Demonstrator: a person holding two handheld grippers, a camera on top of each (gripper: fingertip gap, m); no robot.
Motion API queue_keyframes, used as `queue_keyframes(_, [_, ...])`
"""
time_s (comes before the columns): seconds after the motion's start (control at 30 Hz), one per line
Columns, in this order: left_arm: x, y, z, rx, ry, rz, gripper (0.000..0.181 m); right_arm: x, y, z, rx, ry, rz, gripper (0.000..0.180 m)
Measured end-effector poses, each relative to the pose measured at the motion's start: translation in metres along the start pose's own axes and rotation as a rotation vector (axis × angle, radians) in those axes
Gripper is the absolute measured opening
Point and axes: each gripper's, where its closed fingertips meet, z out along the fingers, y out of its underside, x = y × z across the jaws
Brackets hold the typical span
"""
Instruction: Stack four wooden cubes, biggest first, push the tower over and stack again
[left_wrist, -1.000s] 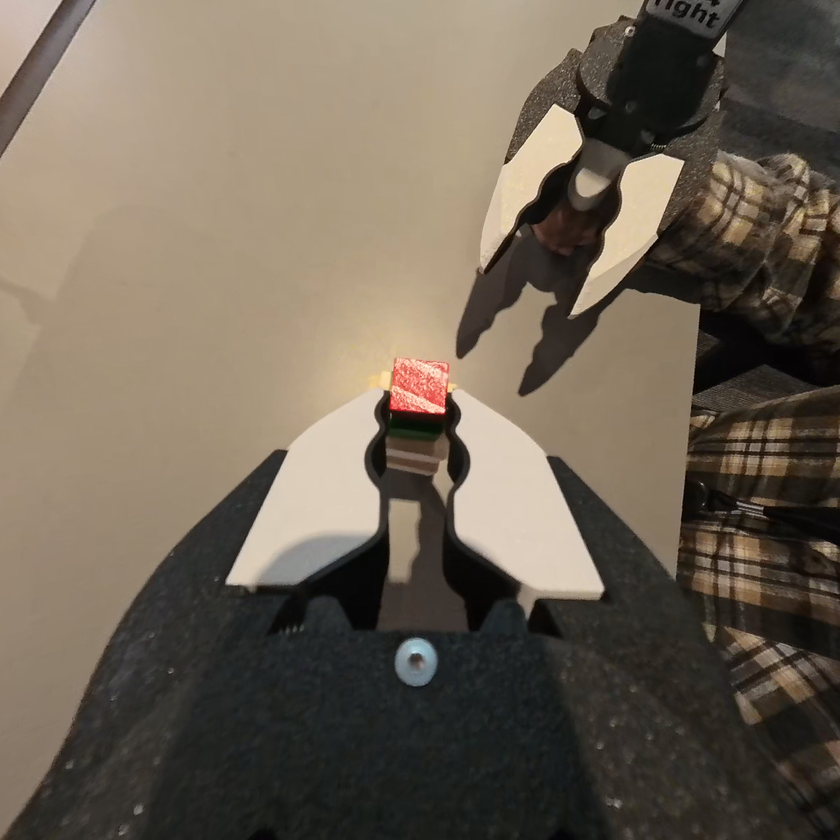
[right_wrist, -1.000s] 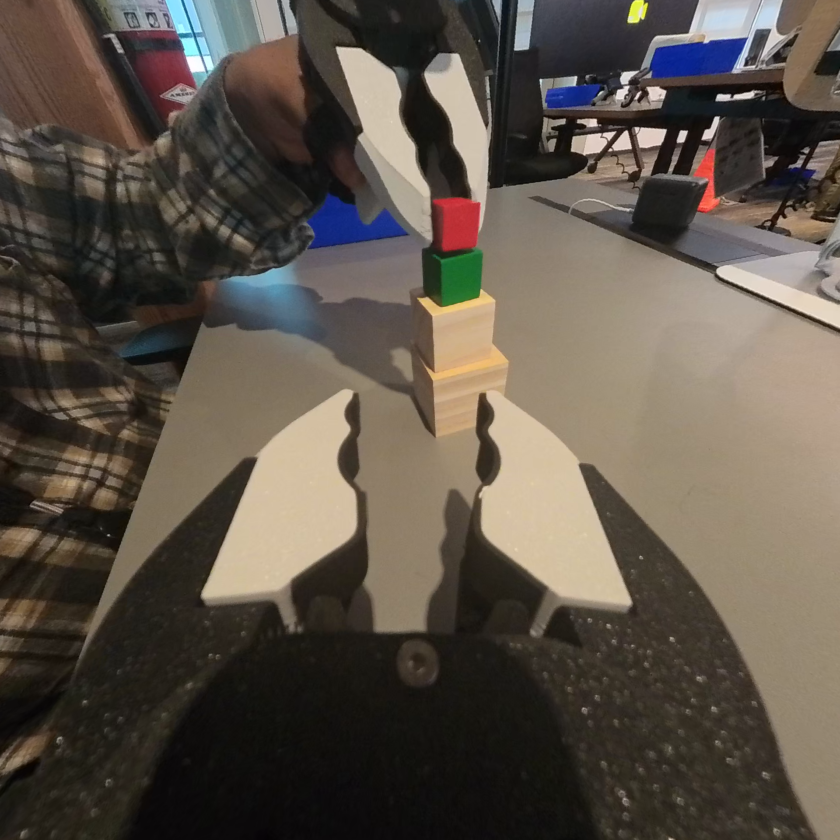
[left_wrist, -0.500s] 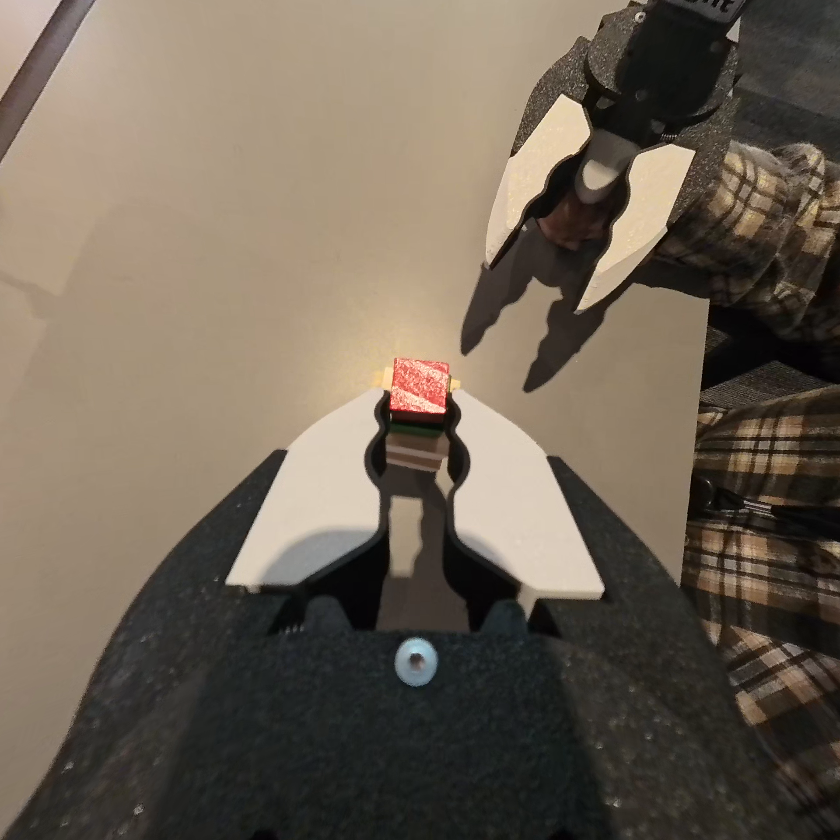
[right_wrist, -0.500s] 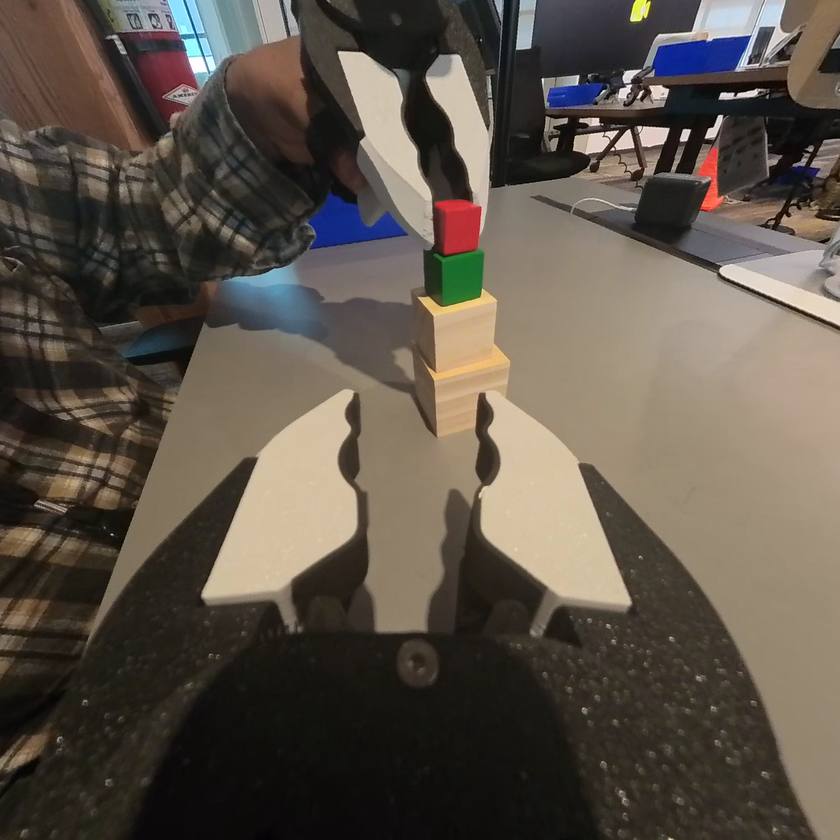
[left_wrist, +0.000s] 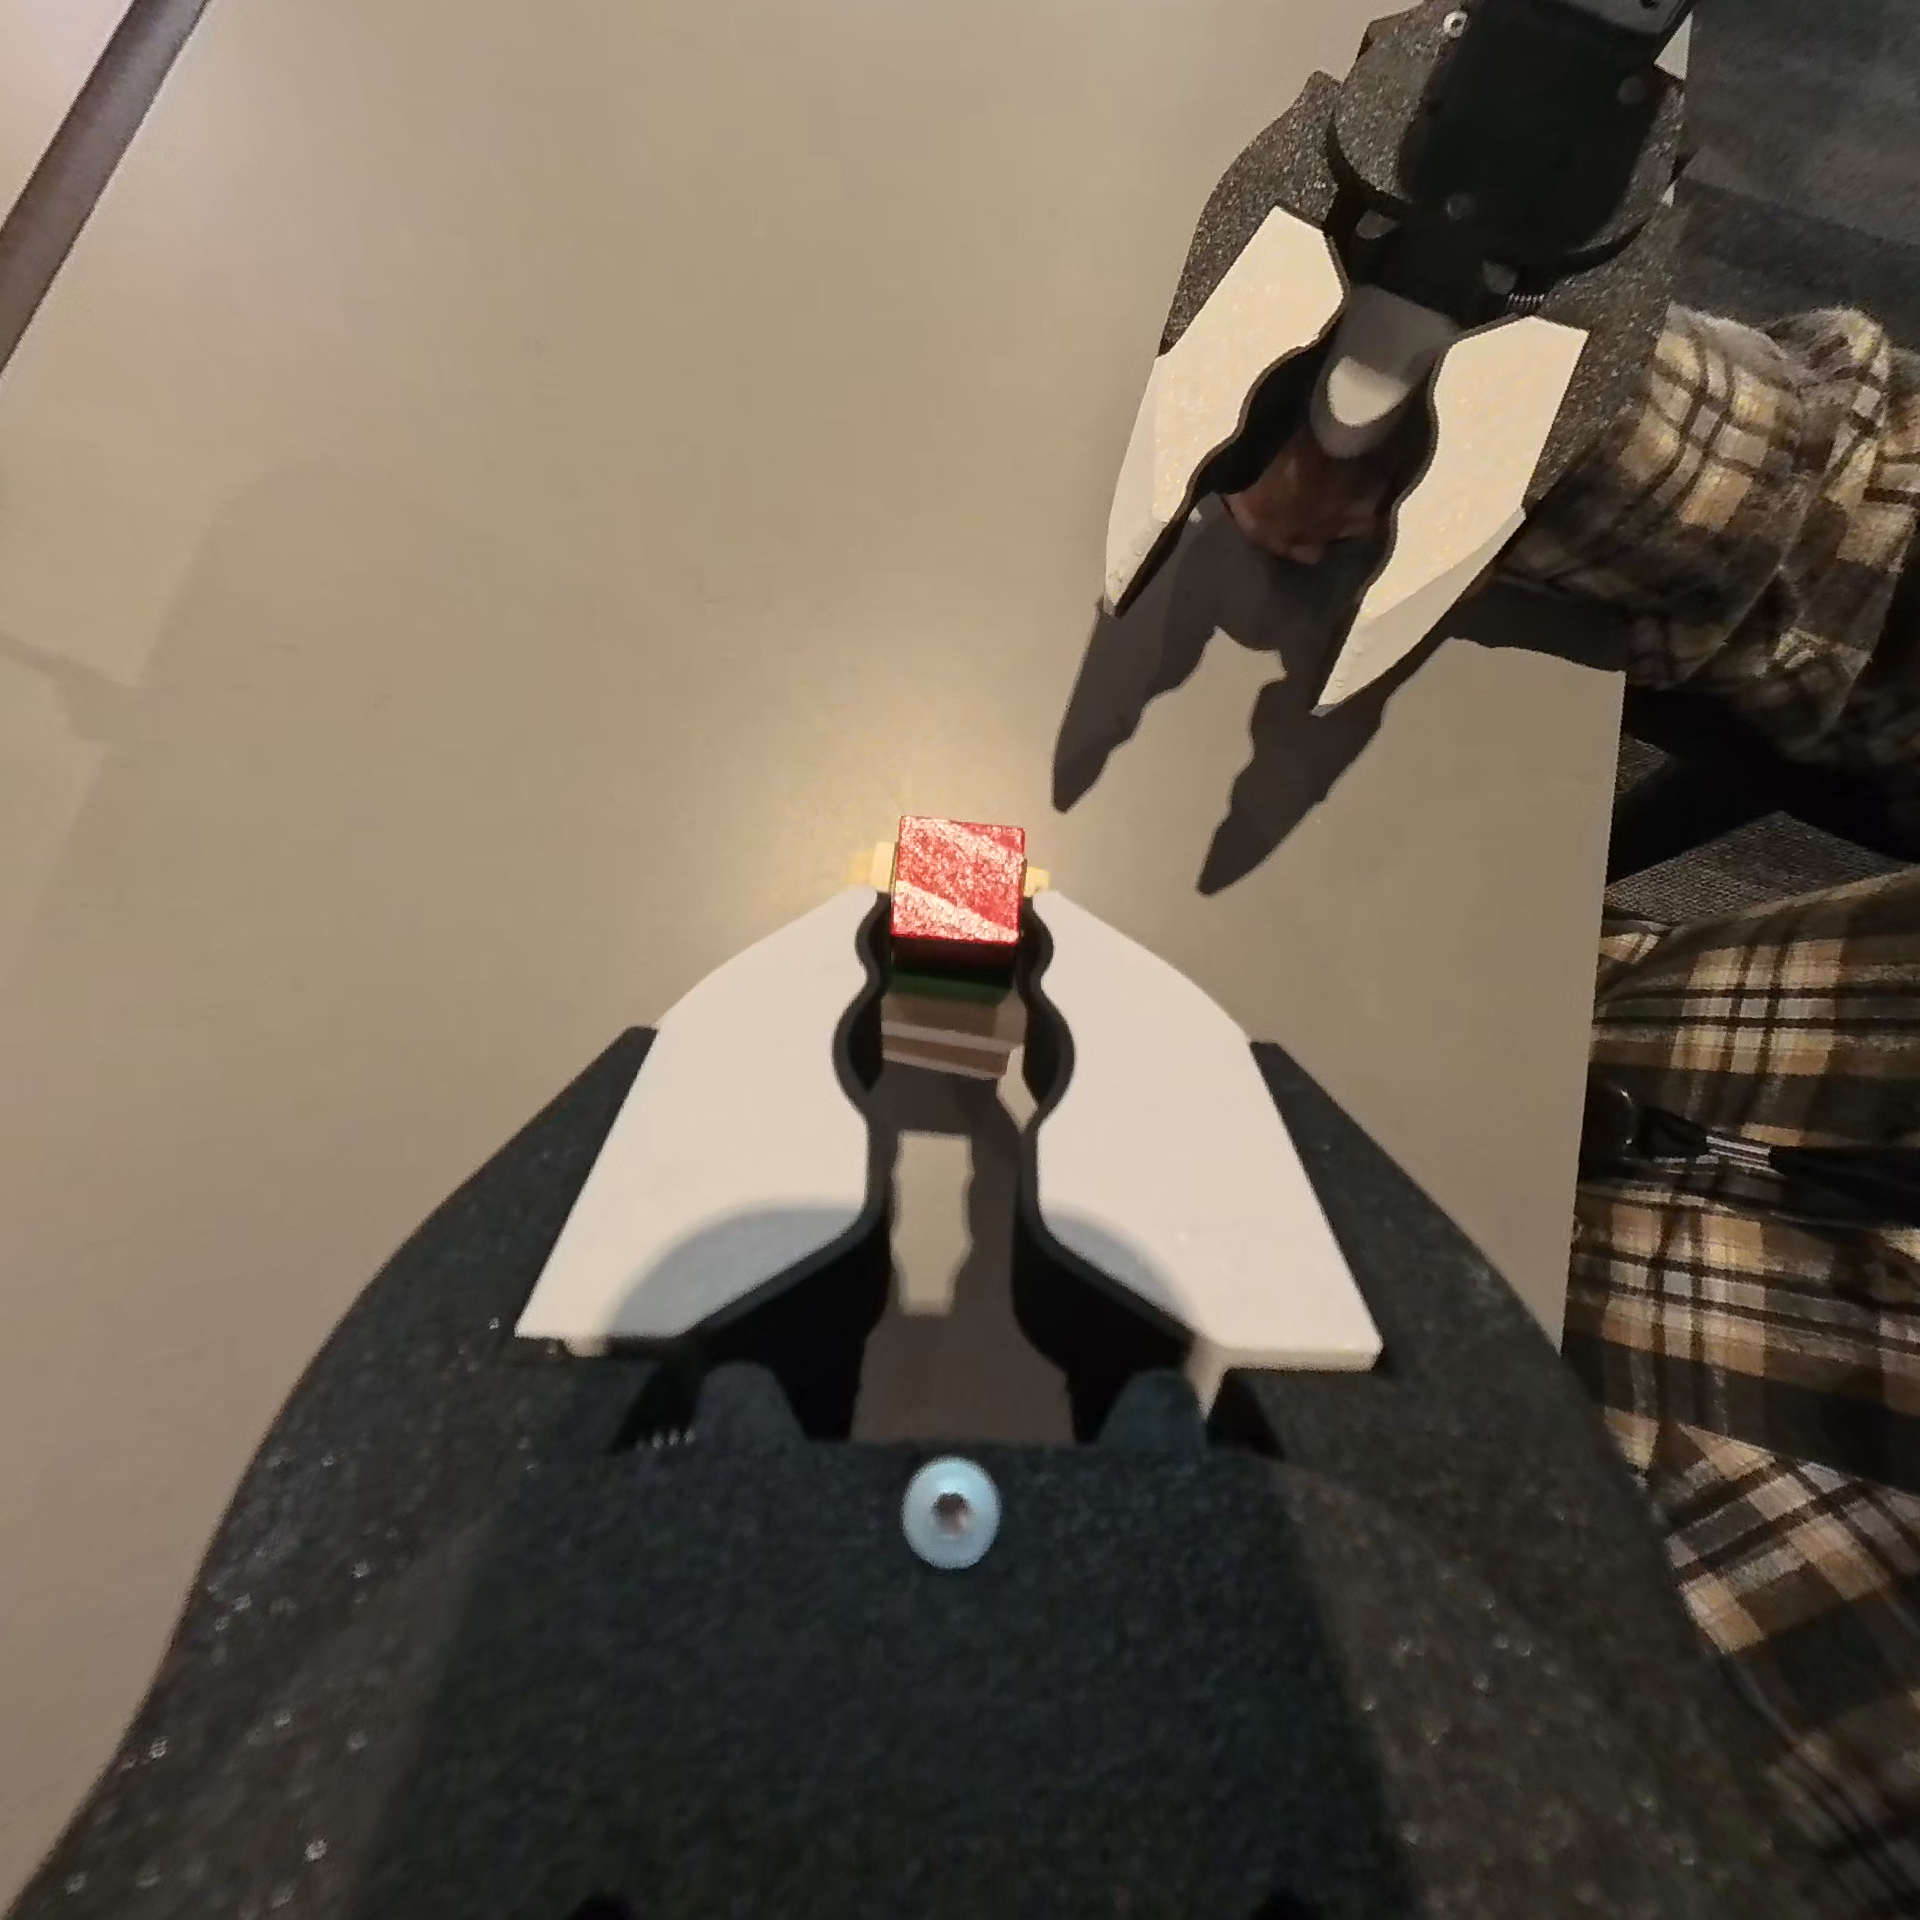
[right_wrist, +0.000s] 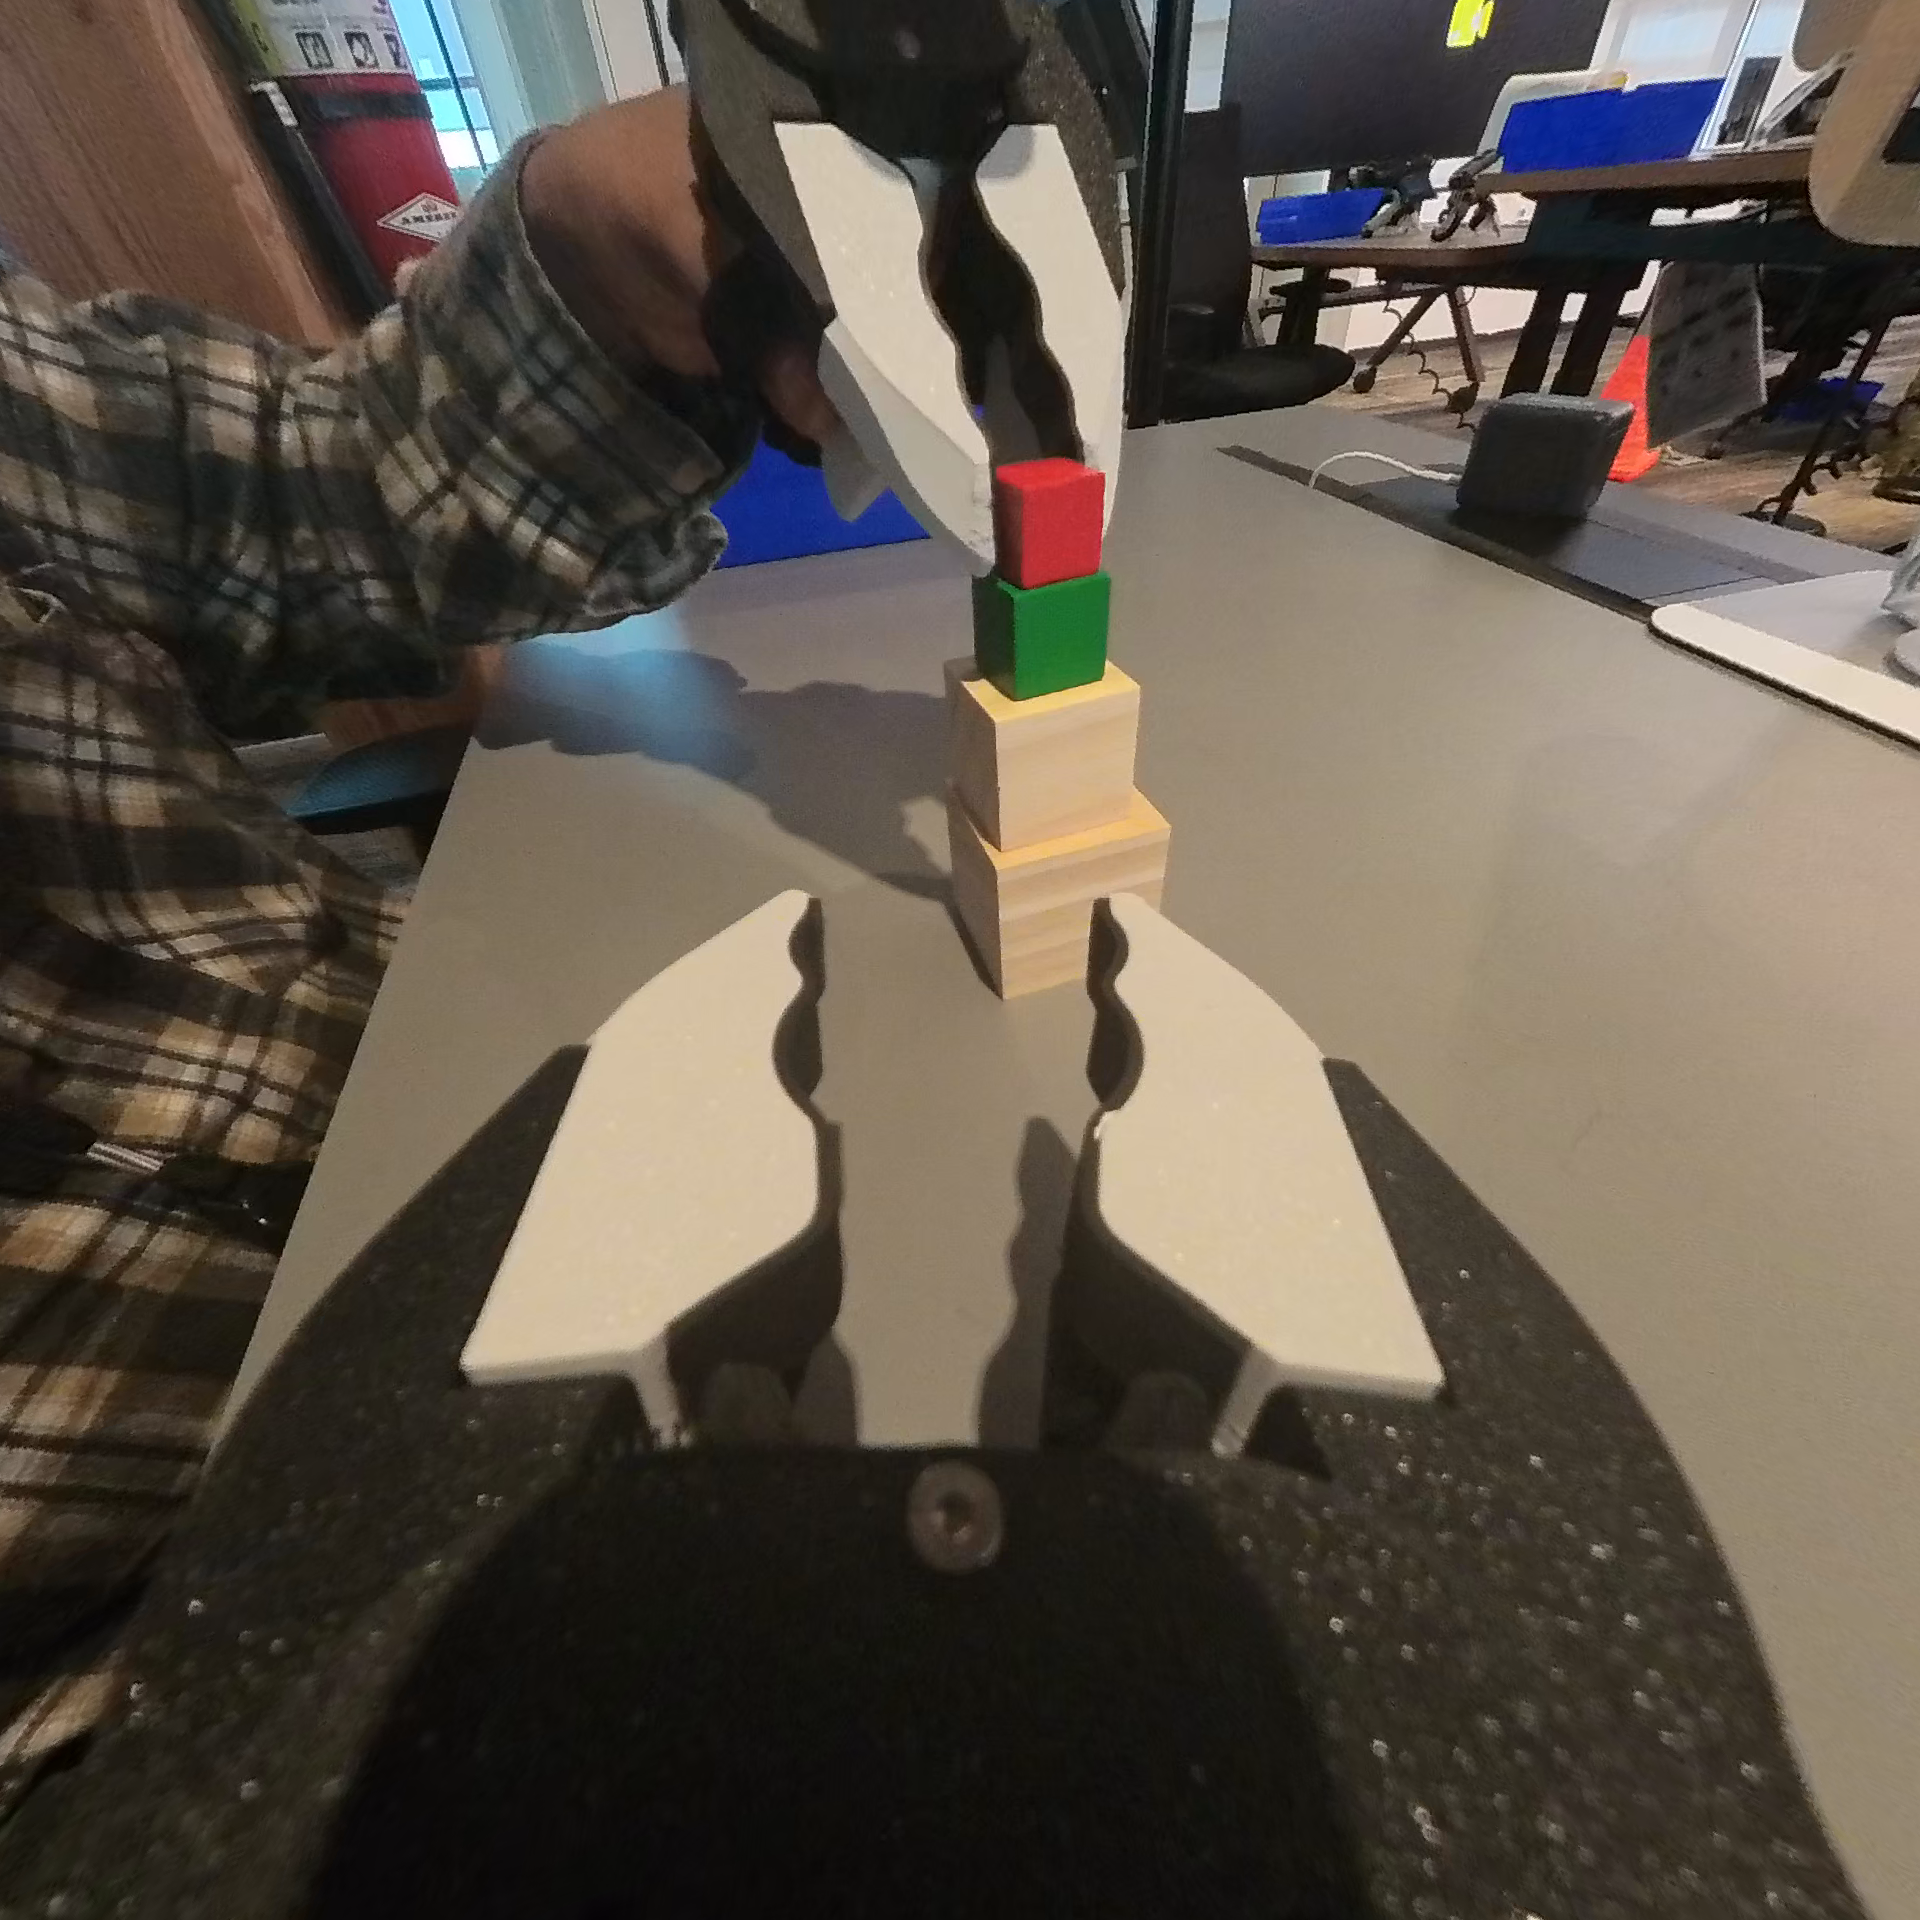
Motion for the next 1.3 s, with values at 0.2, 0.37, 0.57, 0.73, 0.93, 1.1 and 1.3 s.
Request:
queue_keyframes(0.2, [0.0,0.0,0.0,0.0,0.002,0.009,0.023,0.0,0.0,0.0,-0.001,-0.001,-0.001,0.048])
queue_keyframes(0.37, [0.001,0.0,0.0,-0.001,0.0,0.02,0.026,0.0,0.0,0.0,0.0,-0.001,-0.001,0.048])
queue_keyframes(0.57, [-0.002,-0.002,-0.012,0.026,-0.032,0.064,0.047,-0.001,0.0,-0.001,0.003,0.001,-0.001,0.049])
queue_keyframes(0.73, [-0.019,-0.004,-0.059,0.191,-0.112,0.045,0.072,0.0,0.0,-0.001,0.003,0.005,0.001,0.051])
queue_keyframes(0.93, [-0.063,0.042,-0.097,0.492,-0.202,-0.121,0.079,0.007,-0.005,-0.005,0.012,0.059,0.026,0.068])
queue_keyframes(1.1, [-0.099,0.088,-0.105,0.605,-0.303,-0.143,0.075,0.021,-0.006,-0.022,-0.241,0.197,0.101,0.0])
queue_keyframes(1.3, [-0.121,0.106,-0.13,0.677,-0.469,-0.085,0.068,0.028,-0.015,-0.01,-0.542,0.303,0.103,0.0])
